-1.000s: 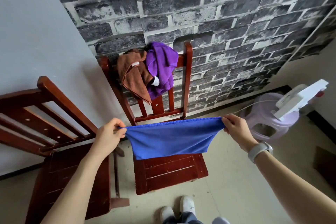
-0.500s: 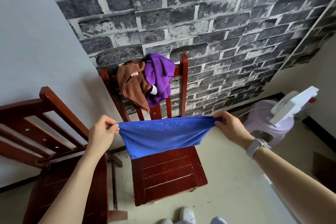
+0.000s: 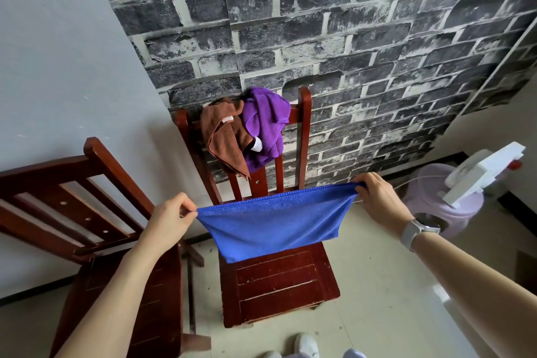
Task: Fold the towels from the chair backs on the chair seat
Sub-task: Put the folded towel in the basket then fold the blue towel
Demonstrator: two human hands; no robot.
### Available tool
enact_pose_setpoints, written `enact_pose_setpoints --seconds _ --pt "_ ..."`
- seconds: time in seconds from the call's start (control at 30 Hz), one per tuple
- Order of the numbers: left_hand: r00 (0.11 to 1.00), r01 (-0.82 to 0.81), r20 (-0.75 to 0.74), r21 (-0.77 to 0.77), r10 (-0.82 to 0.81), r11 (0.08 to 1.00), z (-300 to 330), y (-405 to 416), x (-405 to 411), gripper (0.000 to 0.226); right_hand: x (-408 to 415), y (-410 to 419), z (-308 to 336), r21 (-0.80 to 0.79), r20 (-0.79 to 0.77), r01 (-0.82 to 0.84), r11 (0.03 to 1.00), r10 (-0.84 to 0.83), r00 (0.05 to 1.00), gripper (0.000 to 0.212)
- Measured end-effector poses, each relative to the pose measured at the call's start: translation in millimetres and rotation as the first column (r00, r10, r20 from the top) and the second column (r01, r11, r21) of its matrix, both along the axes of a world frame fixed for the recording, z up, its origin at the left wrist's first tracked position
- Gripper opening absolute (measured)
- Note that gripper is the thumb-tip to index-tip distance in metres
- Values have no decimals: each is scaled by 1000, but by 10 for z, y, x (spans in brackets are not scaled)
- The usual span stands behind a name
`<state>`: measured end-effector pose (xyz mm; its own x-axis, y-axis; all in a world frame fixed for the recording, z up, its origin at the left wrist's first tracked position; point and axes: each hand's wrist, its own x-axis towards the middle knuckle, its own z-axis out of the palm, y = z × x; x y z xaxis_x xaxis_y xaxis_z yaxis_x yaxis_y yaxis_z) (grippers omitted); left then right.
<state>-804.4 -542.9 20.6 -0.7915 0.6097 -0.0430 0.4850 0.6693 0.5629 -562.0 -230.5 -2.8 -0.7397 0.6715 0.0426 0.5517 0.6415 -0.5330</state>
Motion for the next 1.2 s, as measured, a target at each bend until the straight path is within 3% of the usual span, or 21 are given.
enact_pose_setpoints --seconds 0.1,0.23,0.43,0.53,0.83,1.1,1.2 --pt "995 95 16 -120 -94 988 -20 -8 44 28 7 16 19 28 35 -30 999 29 999 25" --pt "973 223 -4 -202 -229 954 -45 -9 143 23 20 22 47 -4 13 32 999 -32 999 22" --pt "938 314 -111 -129 -328 941 -140 10 287 14 91 93 3 27 -52 142 990 -140 989 20" --pt "961 265 -56 -91 -271 960 -222 50 306 12 68 102 22 43 -87 171 984 -167 982 19" --pt "992 123 60 -203 -113 972 -327 126 348 19 21 95 65 47 -126 128 991 -121 985 19" --pt "995 -26 99 59 20 998 -111 84 315 10 138 177 14 81 -145 138 987 -125 981 15" --pt "997 -8 79 101 0 995 -85 84 296 10 153 201 -34 54 -28 109 993 -108 994 16"
